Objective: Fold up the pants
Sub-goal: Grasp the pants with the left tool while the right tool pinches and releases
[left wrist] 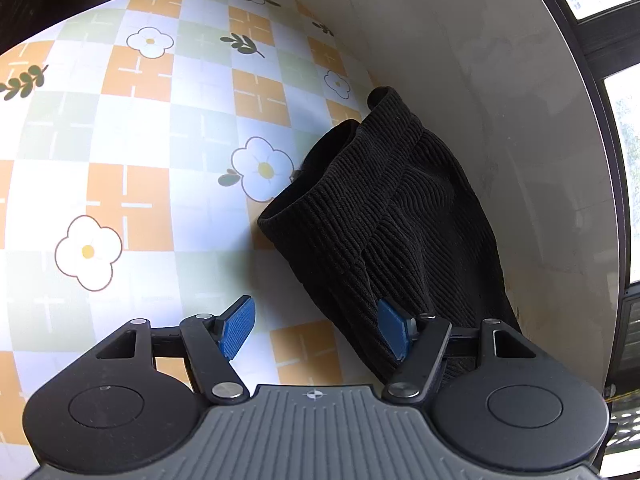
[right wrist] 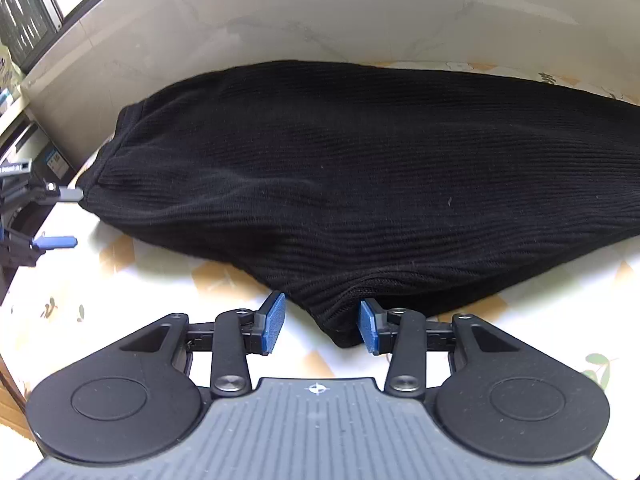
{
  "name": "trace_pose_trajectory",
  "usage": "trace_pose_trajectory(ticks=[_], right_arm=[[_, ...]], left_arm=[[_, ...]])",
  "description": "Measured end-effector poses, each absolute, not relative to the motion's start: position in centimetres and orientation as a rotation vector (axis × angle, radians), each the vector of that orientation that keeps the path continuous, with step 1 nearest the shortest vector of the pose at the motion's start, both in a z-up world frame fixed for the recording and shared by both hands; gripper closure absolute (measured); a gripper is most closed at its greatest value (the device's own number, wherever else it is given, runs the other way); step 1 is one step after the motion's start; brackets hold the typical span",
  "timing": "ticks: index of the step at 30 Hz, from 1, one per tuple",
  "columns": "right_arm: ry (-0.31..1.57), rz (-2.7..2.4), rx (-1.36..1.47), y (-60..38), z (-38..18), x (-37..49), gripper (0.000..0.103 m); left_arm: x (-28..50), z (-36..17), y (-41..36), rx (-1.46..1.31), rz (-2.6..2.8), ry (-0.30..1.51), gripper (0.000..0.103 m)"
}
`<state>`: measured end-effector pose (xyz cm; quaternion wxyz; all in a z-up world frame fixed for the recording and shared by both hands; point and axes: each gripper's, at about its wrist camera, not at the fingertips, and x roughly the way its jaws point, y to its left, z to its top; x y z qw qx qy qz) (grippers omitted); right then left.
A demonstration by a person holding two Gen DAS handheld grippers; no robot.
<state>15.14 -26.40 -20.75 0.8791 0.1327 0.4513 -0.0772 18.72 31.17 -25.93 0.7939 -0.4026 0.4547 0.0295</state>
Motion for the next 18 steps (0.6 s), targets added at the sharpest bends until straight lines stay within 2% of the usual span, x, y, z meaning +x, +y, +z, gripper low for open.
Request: trace_pose_trajectory(ticks=[2,4,5,6,12,14,16,18], right_arm=[[0.955,-0.159,0.27,-26.3,-21.3,15.6,0.063],[0.952,-0.163,0.275,-26.5,-21.3,15.4,0.073],[0.947,-0.163,0.28,-26.8,-20.9,15.0,0.083],[0.936,-0.158,0.293,-27.1,-20.6,14.6,0.087],[0.866,-0.137,0.356,-28.3,-18.7,11.7,0.091],[0.87,-0.139,0.359,-28.3,-18.8,11.4,0.091],[0.872,-0.144,0.369,-28.2,-18.9,11.3,0.091],[0.874,-0.14,0.386,-28.2,-18.8,11.2,0.091]], left_arm=[[19.1,-26.4,30.8,-0.874,0.079,0.978,0.034],[19.4,-26.5,30.7,-0.875,0.095,0.968,0.033],[19.6,-26.6,30.6,-0.875,0.107,0.959,0.033],[19.8,-26.6,30.6,-0.877,0.124,0.95,0.032],[21.2,-26.6,30.1,-0.865,0.194,0.902,0.031],[21.5,-25.9,29.5,-0.814,0.186,0.877,0.057],[21.6,-25.3,29.0,-0.791,0.211,0.858,0.067],[21.3,-24.4,28.7,-0.775,0.234,0.838,0.071]])
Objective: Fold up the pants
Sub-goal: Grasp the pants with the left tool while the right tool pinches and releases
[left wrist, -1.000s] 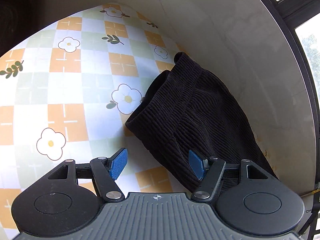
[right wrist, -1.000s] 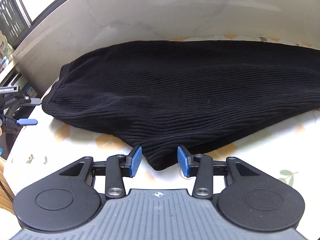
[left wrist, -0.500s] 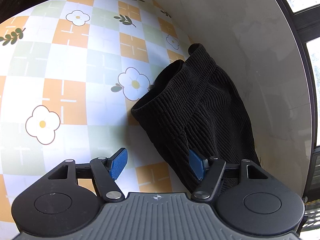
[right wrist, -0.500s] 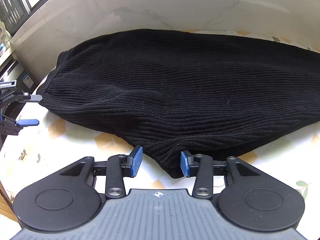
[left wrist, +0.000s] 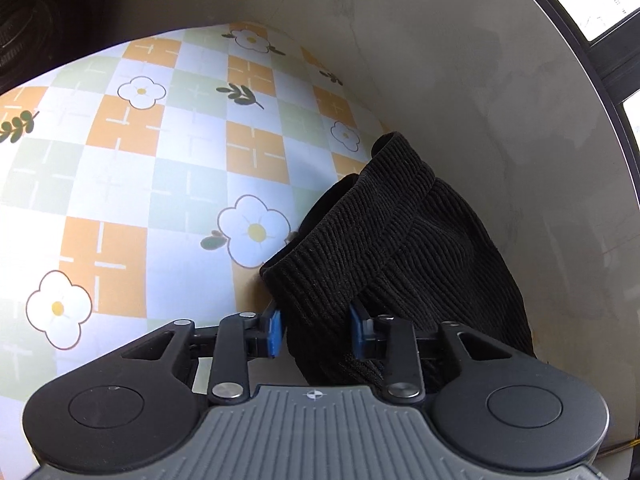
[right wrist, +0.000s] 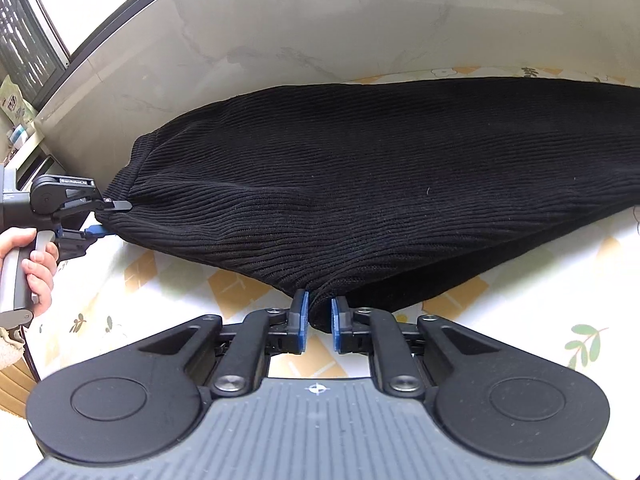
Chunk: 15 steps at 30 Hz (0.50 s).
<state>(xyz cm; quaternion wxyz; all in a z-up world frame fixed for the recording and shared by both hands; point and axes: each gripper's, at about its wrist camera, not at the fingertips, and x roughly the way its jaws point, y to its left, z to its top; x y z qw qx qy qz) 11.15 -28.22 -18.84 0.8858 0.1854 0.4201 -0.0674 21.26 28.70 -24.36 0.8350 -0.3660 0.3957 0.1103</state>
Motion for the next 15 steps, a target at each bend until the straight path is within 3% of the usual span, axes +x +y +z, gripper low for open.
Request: trace_pose_trajectory(ticks=[10,12,15], right_arm=[[1.022,-0.061,0.447,-26.9,-19.9,10.6,0.088],[1.051,-0.101,0.441,-27.0,-19.4,10.3,0.077],[1.031,-0.173,0.391,-27.4,-18.0,10.2,0.059]], left_arm=[[13.6,-22.8,30.1,-0.716,0.28,0.834,0.071],[11.5,-22.9,30.3,-0.701,0.268,0.852,0.065],[9.7,-23.0,31.0,-0.703,0.252,0.894,0.047]])
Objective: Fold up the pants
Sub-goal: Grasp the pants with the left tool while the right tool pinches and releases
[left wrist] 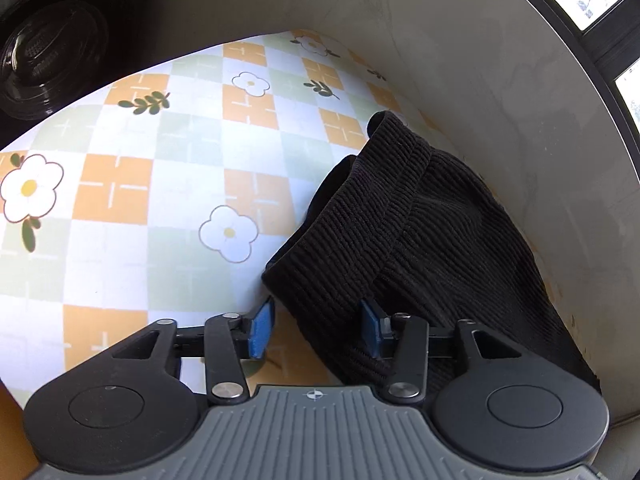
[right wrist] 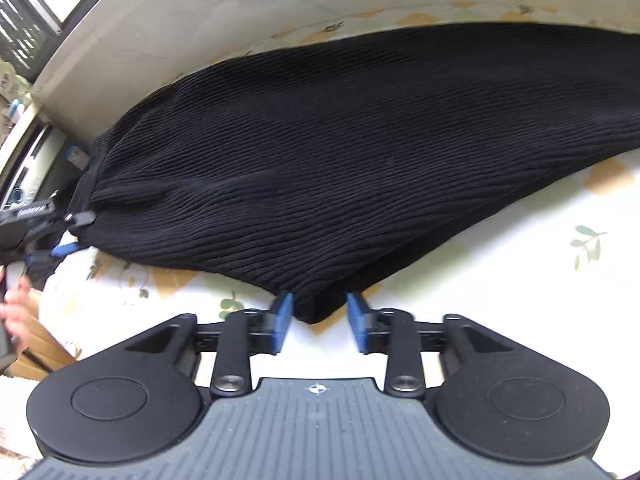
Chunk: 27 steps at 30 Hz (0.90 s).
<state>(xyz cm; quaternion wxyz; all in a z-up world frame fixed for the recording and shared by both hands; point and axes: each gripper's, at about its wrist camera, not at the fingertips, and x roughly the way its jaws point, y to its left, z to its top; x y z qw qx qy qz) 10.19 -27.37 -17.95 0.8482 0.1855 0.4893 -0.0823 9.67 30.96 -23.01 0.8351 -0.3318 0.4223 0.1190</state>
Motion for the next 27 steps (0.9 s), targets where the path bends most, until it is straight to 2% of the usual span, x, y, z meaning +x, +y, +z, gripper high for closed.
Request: trace_pose_trajectory(ticks=[2,6,7,11,16,21,22,23,25,27], right_arm=[[0.998,-0.213,0.356,-27.6,-16.9,10.8,0.053],[0.942,-0.256,0.286,-27.6,-16.1,14.0,0.035],[0.937,-0.264,0.265,-27.3,-16.3,15.0,0.033],[0.895,-0.256,0.167,-26.2,-17.5,19.1,0.03],[0.905,-0.28,0.184,-26.3,-20.0,21.2,0.03],[0.926,-0.29,0.199,-26.2,-22.0,22.0,0.03],[0.924,-0.286,0.188,-26.0,-22.1,21.9,0.029],[0.925,-0.283,0.175,-25.9,-22.2,21.8,0.029],[0.936,-0.279,0.154,-25.6,-22.1,21.9,0.029],[0.941,-0.277,0.144,-25.4,-22.2,22.0,0.029]], left_arm=[[9.0,-22.3,31.5,-0.686,0.239,0.887,0.039],[9.1,-20.0,32.5,-0.639,0.202,0.834,0.036],[9.3,-19.4,32.9,-0.64,0.187,0.814,0.036],[11.6,-18.0,34.9,-0.655,0.164,0.77,0.036],[16.4,-19.0,35.8,-0.668,0.115,0.752,0.038],[21.9,-21.6,35.4,-0.705,0.075,0.832,0.038],[22.6,-22.1,35.1,-0.715,0.065,0.835,0.039],[23.0,-22.2,34.7,-0.725,0.047,0.833,0.051],[23.0,-21.3,33.4,-0.683,0.004,0.803,0.055],[22.1,-19.4,31.4,-0.574,-0.086,0.744,0.069]])
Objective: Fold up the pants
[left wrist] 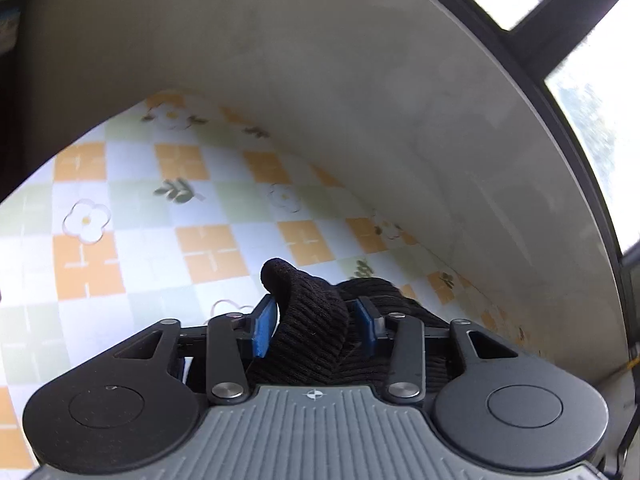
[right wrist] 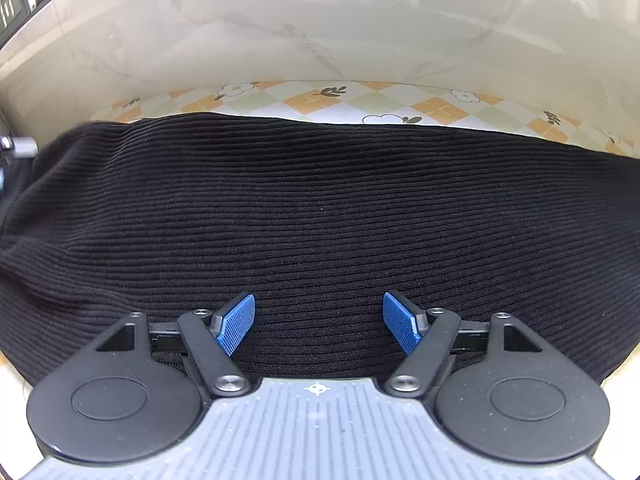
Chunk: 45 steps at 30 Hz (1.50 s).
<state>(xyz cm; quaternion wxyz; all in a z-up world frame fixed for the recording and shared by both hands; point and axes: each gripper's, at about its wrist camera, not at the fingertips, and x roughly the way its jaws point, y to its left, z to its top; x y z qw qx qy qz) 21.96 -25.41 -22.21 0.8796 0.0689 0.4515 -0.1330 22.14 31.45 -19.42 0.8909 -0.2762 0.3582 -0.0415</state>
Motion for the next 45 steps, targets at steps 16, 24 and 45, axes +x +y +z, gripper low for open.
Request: trace_pose_trajectory(ticks=[16,24,45], right_arm=[[0.94,-0.292,0.147,-24.9,-22.6,22.4,0.019],[0.933,-0.295,0.146,-25.0,-22.7,22.6,0.019],[0.911,-0.278,0.138,-24.9,-22.8,22.2,0.019]], left_arm=[[21.1,-19.9,28.8,-0.617,-0.358,0.753,0.079],[23.4,-23.0,30.6,-0.59,-0.163,0.788,0.05],[21.3,-26.2,30.5,-0.499,-0.161,0.916,0.045]])
